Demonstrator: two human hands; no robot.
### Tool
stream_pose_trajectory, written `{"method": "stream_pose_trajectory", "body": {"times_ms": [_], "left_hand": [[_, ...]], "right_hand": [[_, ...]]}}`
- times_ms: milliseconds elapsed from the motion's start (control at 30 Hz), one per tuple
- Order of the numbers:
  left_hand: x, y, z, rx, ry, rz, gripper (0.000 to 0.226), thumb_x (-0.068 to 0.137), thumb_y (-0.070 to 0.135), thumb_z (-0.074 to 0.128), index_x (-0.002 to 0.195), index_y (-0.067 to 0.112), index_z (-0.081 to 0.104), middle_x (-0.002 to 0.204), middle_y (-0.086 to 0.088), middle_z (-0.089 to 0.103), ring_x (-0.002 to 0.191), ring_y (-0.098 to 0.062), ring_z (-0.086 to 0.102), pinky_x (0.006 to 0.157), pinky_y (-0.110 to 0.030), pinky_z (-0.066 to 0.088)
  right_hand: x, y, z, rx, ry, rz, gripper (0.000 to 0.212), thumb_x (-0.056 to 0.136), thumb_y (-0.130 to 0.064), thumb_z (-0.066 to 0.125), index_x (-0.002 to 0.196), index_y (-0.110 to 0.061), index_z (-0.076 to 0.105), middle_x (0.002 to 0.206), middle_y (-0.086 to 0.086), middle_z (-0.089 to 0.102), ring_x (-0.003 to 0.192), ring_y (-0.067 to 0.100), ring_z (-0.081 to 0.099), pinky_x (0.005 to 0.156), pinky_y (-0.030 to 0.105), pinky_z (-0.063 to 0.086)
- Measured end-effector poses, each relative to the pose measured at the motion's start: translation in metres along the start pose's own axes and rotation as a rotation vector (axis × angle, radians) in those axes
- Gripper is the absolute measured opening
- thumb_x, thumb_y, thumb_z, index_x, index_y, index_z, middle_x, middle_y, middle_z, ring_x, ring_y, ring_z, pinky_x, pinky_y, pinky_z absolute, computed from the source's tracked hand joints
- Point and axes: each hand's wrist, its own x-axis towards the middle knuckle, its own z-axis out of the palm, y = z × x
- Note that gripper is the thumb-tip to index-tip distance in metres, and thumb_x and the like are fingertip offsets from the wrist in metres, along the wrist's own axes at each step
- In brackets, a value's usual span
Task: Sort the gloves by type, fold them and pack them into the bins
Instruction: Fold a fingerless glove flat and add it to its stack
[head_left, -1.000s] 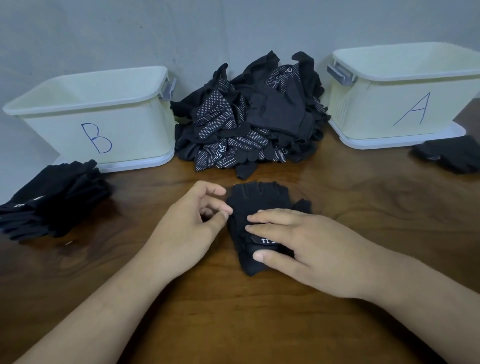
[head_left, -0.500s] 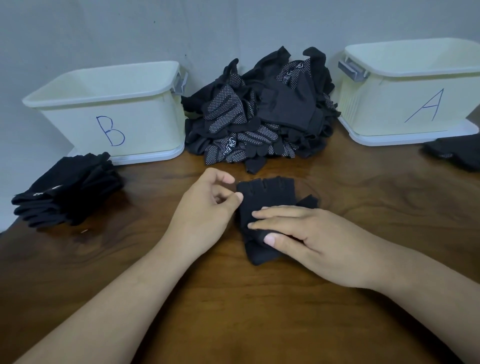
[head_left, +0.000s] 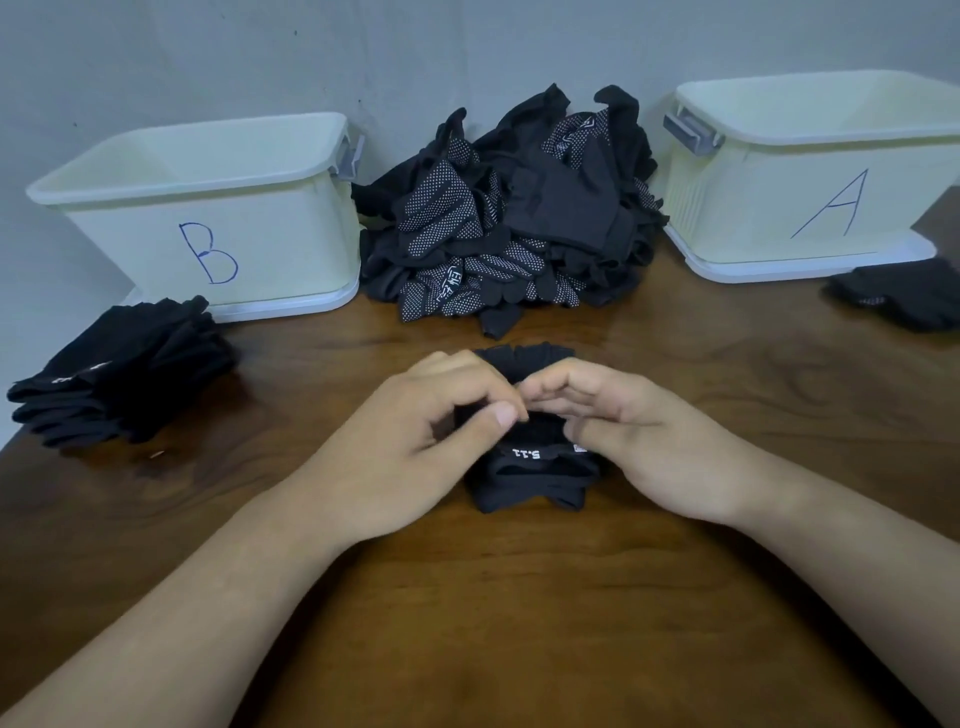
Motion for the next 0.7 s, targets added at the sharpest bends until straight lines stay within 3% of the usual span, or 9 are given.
{"method": "stream_pose_trajectory", "body": {"times_ms": [133,333,467,600,700], "left_hand": [[0.001,-0.003,0.008,-0.033,-0.177,-0.16,0.03,0.109,0.046,0.05,0.092,0.033,0.071,0.091,0.013,0.064,0.105,-0.012,0.06,0.089,-0.026,0.043],[0.001,-0.014,0.0,-0.1,-0.21,-0.182,0.023,0.105,0.034,0.063,0.086,0.024,0.07,0.102,0.01,0.07,0.11,-0.014,0.064,0.097,-0.032,0.047],[0.001,-0.013,0.003,-0.107,-0.19,-0.16,0.027,0.1,0.036,0.071,0.075,0.029,0.067,0.102,0.012,0.072,0.11,-0.015,0.065,0.097,-0.032,0.049],[0.0,-0.013,0.005,-0.043,-0.192,-0.13,0.024,0.093,0.043,0.077,0.074,0.031,0.068,0.107,0.017,0.069,0.115,-0.015,0.061,0.092,-0.046,0.052],[0.001,-0.017,0.003,0.028,-0.252,-0.156,0.016,0.092,0.05,0.075,0.089,0.037,0.066,0.129,0.028,0.06,0.131,-0.006,0.049,0.094,-0.036,0.052]], "right_hand": [[0.001,0.001,0.001,-0.037,0.017,-0.01,0.039,0.106,0.003,0.057,0.129,-0.027,0.067,0.145,-0.016,0.065,0.142,0.0,0.053,0.124,0.038,0.038],[-0.001,0.003,0.004,-0.074,0.116,-0.118,0.03,0.105,-0.005,0.064,0.127,-0.024,0.071,0.14,-0.013,0.067,0.138,0.007,0.058,0.12,0.035,0.044],[-0.003,0.006,-0.008,-0.138,0.153,-0.139,0.031,0.1,-0.004,0.071,0.123,-0.024,0.074,0.139,-0.012,0.066,0.14,0.009,0.056,0.121,0.036,0.044],[-0.001,0.007,-0.017,-0.338,0.056,-0.061,0.038,0.095,-0.023,0.081,0.129,-0.037,0.072,0.142,-0.025,0.062,0.141,-0.002,0.051,0.121,0.03,0.04],[0.0,0.005,-0.021,-0.451,0.011,-0.003,0.05,0.093,-0.044,0.078,0.141,-0.045,0.063,0.15,-0.035,0.05,0.143,-0.013,0.04,0.12,0.024,0.037]]}}
